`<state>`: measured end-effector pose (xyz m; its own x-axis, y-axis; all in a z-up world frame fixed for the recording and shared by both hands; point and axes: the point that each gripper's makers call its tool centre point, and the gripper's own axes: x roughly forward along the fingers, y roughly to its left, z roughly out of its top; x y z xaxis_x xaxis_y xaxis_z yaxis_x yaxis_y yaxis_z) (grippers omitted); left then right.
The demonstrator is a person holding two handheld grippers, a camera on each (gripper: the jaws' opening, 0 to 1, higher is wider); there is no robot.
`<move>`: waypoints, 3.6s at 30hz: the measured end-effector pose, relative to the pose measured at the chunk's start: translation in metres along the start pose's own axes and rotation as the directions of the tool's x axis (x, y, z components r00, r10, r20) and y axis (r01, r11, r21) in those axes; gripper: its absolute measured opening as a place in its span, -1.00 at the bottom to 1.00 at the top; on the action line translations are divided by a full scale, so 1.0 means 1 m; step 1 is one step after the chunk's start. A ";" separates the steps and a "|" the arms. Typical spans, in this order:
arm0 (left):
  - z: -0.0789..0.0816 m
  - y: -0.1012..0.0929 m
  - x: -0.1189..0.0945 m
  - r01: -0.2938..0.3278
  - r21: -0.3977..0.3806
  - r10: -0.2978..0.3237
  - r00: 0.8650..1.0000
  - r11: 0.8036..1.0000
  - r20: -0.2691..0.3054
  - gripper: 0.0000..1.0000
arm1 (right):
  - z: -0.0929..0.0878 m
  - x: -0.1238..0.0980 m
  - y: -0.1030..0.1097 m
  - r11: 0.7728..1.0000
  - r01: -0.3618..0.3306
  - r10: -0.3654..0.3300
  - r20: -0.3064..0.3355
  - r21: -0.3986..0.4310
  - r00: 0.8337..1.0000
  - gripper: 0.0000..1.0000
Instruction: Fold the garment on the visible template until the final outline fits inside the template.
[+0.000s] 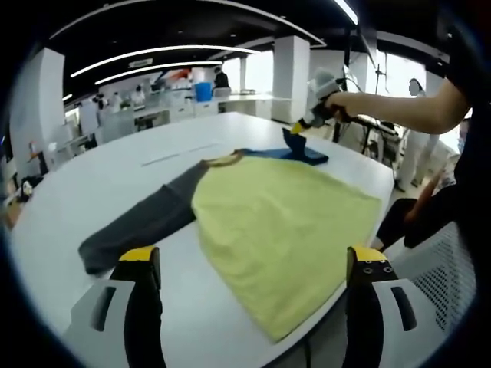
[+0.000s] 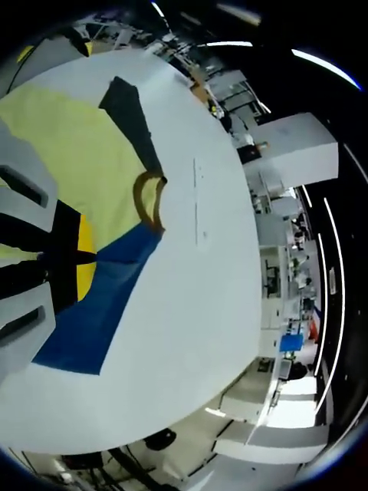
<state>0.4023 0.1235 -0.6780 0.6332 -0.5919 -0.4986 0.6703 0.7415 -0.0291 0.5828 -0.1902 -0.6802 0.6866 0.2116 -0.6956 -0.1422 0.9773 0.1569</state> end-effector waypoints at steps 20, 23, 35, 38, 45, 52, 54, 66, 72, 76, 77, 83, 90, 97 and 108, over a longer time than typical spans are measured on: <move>-0.002 0.001 -0.001 -0.006 -0.006 0.006 1.000 1.000 -0.001 0.95 | 0.006 0.012 0.047 0.996 -0.065 0.064 -0.016 -0.066 0.998 -1.00; -0.001 0.001 -0.001 -0.007 -0.006 0.007 1.000 1.000 0.002 0.95 | 0.005 0.013 0.053 0.994 -0.074 0.073 -0.025 -0.082 0.997 -1.00; -0.002 0.000 -0.001 -0.003 -0.005 0.003 1.000 1.000 -0.002 0.95 | 0.009 0.020 0.071 0.991 -0.102 0.099 -0.038 -0.085 0.994 -1.00; -0.002 0.001 -0.001 -0.005 -0.006 0.005 1.000 1.000 0.000 0.95 | 0.009 0.023 0.077 0.990 -0.110 0.106 -0.042 -0.092 0.993 -1.00; -0.003 0.001 0.000 0.000 0.001 0.000 1.000 1.000 -0.007 0.95 | 0.010 0.027 0.090 0.988 -0.126 0.123 -0.045 -0.089 0.991 -1.00; -0.001 0.001 0.001 0.007 0.013 -0.007 1.000 1.000 -0.006 0.95 | 0.009 0.030 0.103 0.985 -0.145 0.140 -0.050 -0.095 0.989 -1.00; -0.002 0.001 0.001 0.008 0.010 -0.008 1.000 1.000 -0.006 0.95 | 0.009 0.031 0.107 0.984 -0.148 0.143 -0.052 -0.099 0.988 -1.00; -0.005 0.001 0.000 0.009 0.005 -0.009 1.000 1.000 -0.006 0.95 | 0.013 0.036 0.130 0.976 -0.170 0.163 -0.063 -0.136 0.985 -1.00; -0.004 0.002 0.001 0.011 0.004 -0.011 1.000 1.000 -0.003 0.95 | 0.017 0.040 0.143 0.972 -0.185 0.177 -0.065 -0.147 0.982 -1.00; -0.004 0.001 0.002 0.016 0.007 -0.016 1.000 1.000 -0.005 0.95 | 0.022 0.046 0.151 0.968 -0.200 0.192 -0.068 -0.151 0.979 -1.00; -0.005 0.001 0.002 0.017 0.007 -0.017 1.000 1.000 -0.006 0.95 | 0.023 0.047 0.153 0.967 -0.203 0.195 -0.068 -0.153 0.979 -1.00; -0.006 0.001 0.001 0.014 -0.001 -0.014 1.000 1.000 -0.002 0.95 | 0.032 0.062 0.163 0.961 -0.218 0.208 -0.076 -0.168 0.975 -1.00; -0.007 0.005 -0.001 0.003 -0.011 -0.003 1.000 1.000 0.004 0.95 | 0.030 0.071 0.183 0.945 -0.239 0.222 -0.100 -0.225 0.970 -1.00; -0.009 0.007 -0.001 -0.006 -0.012 0.006 1.000 1.000 -0.006 0.94 | 0.025 0.077 0.198 0.936 -0.266 0.244 -0.122 -0.230 0.962 -1.00; -0.011 0.008 0.000 -0.010 -0.020 0.009 1.000 1.000 -0.010 0.94 | 0.024 0.076 0.226 0.915 -0.308 0.282 -0.133 -0.262 0.950 -1.00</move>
<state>0.4029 0.1332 -0.6879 0.6356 -0.5817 -0.5076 0.6562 0.7535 -0.0418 0.6201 0.0463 -0.6803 0.5171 0.4776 -0.7102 -0.5283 0.8310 0.1742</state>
